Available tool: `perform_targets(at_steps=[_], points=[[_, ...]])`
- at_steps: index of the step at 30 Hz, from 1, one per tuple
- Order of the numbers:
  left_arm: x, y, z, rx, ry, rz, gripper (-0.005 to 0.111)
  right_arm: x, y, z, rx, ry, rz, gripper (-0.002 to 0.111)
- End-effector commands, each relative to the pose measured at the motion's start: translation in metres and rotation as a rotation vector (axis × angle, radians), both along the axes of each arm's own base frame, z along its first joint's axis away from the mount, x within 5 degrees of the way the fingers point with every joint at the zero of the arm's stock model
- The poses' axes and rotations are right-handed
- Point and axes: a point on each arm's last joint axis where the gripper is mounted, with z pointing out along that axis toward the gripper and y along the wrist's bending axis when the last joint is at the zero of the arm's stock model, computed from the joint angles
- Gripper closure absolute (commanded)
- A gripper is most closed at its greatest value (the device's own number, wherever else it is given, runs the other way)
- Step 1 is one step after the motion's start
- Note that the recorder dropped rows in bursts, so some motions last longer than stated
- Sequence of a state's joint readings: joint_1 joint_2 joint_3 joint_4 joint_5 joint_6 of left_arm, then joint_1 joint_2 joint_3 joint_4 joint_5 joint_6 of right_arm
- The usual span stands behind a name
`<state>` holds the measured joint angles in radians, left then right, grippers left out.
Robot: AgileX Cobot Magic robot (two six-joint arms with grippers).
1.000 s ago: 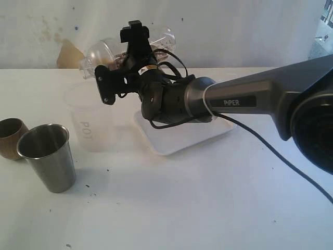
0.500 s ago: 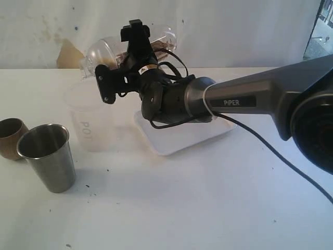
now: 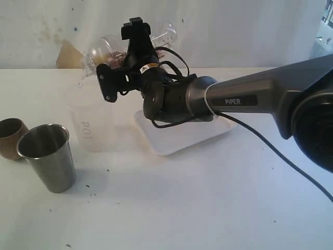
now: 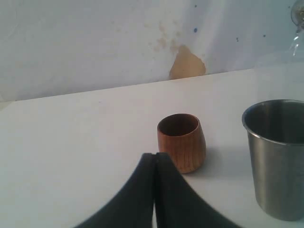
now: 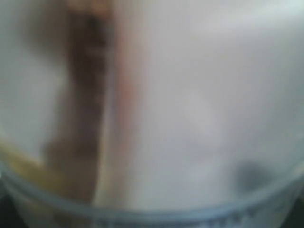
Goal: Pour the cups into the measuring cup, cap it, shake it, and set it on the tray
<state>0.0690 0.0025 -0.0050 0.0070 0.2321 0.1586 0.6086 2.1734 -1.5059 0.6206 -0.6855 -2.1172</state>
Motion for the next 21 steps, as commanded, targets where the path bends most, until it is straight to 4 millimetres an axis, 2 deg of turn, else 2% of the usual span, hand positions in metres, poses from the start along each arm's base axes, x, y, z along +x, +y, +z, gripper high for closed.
perform_targets(at_steps=[1,11,21], points=[[0.0000,-0.0001,-0.0016,-0.002,0.003,-0.001,0.107,0.0027,-0.0062,0.0219,-0.005,-0.119,-0.030,0.108],[0.0000,-0.0001,-0.0016,-0.002,0.003,-0.001,0.107,0.0017,-0.0029,0.0237,-0.046,-0.150,0.004,0.108],[0.0000,-0.0001,-0.0016,-0.002,0.003,-0.001,0.107,0.0059,-0.0101,0.0236,-0.046,-0.148,-0.013,0.108]])
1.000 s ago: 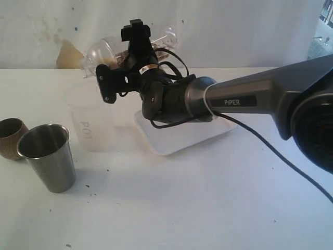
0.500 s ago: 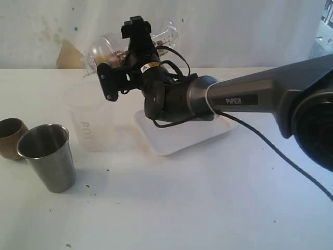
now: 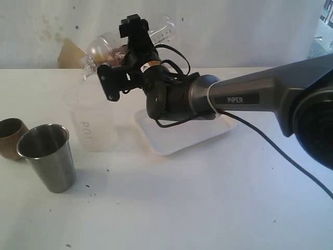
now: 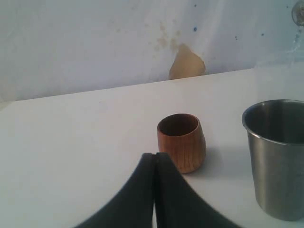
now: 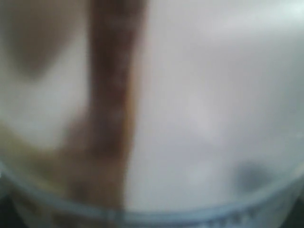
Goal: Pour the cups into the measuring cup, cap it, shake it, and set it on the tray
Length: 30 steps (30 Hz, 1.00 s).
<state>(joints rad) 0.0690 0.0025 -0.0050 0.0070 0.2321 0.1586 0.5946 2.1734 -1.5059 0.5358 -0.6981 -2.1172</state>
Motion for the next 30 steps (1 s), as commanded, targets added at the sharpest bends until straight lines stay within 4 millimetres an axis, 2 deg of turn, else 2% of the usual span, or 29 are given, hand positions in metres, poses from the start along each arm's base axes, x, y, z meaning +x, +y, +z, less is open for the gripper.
perform_targets(at_steps=[1,30], points=[[0.0000,-0.0001,-0.0016,-0.002,0.003,-0.001,0.107,0.0038,-0.0086,0.0204,0.009,-0.100,-0.037,0.108],[0.0000,-0.0001,-0.0016,-0.002,0.003,-0.001,0.107,0.0052,-0.0087,0.0226,-0.056,-0.143,0.004,0.108]])
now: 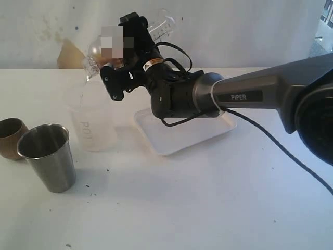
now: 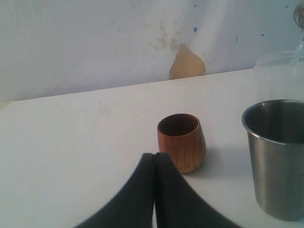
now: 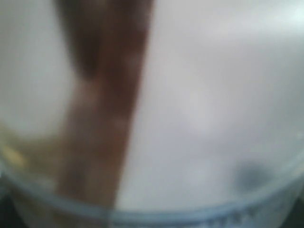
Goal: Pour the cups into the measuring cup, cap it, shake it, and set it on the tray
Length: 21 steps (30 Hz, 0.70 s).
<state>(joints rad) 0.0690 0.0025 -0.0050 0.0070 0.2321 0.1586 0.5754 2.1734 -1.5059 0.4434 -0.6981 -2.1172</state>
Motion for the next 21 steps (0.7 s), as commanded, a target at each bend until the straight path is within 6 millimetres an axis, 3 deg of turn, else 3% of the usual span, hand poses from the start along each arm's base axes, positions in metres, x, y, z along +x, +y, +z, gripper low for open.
perform_targets(at_steps=[1,21], points=[[0.0000,-0.0001,-0.0016,-0.002,0.003,-0.001,0.107,0.0017,-0.0049,0.0205,0.007,-0.103,-0.022,0.108],[0.0000,-0.0001,-0.0016,-0.002,0.003,-0.001,0.107,0.0016,-0.0042,0.0214,-0.014,-0.120,-0.007,0.108]])
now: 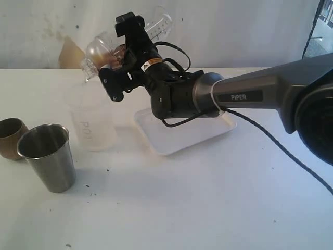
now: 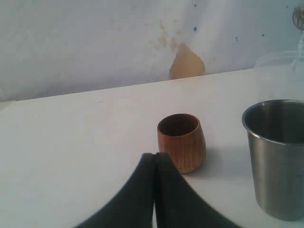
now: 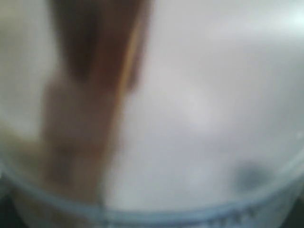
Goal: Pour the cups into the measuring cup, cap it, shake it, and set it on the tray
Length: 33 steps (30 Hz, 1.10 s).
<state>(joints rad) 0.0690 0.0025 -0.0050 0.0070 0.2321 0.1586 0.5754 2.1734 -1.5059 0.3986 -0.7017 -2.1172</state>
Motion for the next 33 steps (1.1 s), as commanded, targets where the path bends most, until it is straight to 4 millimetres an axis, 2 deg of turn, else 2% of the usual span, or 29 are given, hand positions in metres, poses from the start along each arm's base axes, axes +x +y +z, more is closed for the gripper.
perform_targets(at_steps=[1,8,33], points=[[0.0000,-0.0001,-0.0016,-0.002,0.003,-0.001,0.107,0.0029,-0.0073,0.0202,0.017,-0.097,-0.031,0.108],[0.0000,-0.0001,-0.0016,-0.002,0.003,-0.001,0.107,0.0064,-0.0147,0.0222,0.024,-0.117,-0.054,0.108],[0.0000,-0.0001,-0.0016,-0.002,0.003,-0.001,0.107,0.0036,-0.0075,0.0245,-0.061,-0.176,0.017,0.108]])
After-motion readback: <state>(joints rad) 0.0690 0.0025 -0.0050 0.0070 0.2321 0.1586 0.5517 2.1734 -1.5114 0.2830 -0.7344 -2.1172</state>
